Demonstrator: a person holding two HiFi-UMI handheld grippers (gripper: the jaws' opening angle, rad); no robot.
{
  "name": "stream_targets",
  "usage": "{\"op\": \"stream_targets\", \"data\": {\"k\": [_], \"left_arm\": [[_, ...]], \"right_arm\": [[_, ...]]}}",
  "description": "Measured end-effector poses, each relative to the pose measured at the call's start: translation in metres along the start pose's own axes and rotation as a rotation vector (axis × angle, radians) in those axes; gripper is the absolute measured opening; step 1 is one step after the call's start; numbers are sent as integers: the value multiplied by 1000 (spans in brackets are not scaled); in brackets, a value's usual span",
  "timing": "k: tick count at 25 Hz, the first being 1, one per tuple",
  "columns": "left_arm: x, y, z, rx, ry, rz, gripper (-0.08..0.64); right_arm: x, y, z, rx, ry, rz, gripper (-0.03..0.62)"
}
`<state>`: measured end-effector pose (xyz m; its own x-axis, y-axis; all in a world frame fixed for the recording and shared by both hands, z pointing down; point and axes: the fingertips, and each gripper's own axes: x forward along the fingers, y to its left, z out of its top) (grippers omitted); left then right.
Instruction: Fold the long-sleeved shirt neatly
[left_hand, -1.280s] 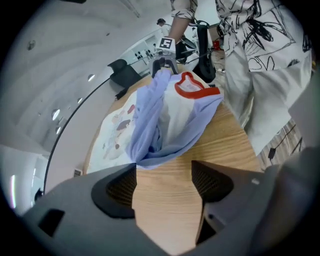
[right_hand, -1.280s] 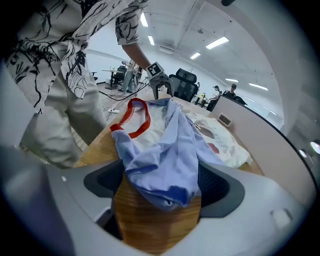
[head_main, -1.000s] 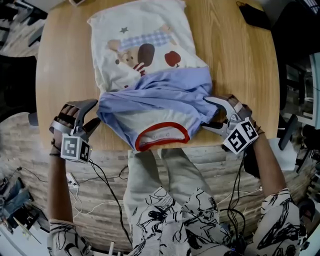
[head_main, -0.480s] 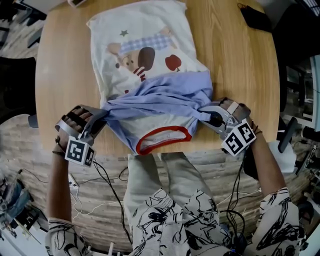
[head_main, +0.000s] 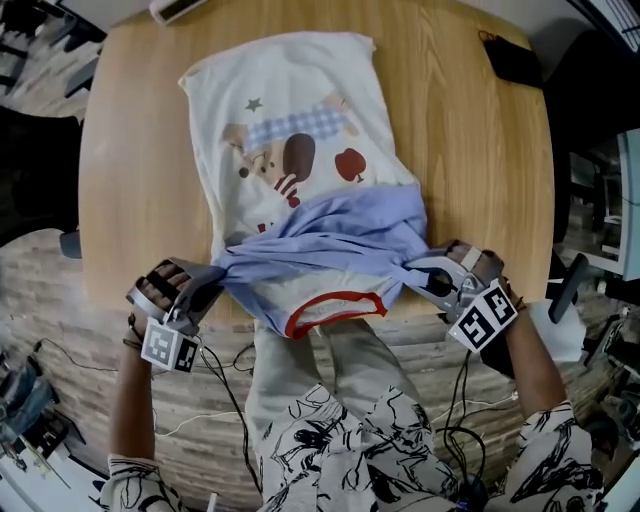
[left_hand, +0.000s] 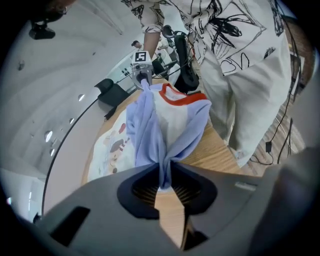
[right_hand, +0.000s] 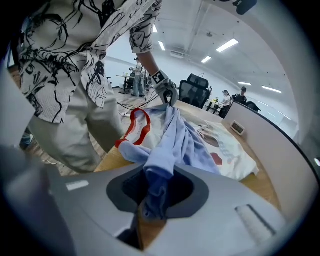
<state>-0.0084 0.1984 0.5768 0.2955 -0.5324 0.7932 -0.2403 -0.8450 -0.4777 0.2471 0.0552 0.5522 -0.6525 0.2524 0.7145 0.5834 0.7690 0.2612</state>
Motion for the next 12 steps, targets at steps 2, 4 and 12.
{"op": "stream_targets", "data": {"k": [2,4,12], "left_arm": [[-4,-6,7,-17,-10,-4,61],[-8,-8,9,-33,-15,-3,61],[-11,0,11,-82,-28,-6,63]], "right_arm": [[-6,7,5,0,-7,18,83],[-10,9,10,-1,-14,23,81],[-19,-16,19,26,-43,14,81]]}}
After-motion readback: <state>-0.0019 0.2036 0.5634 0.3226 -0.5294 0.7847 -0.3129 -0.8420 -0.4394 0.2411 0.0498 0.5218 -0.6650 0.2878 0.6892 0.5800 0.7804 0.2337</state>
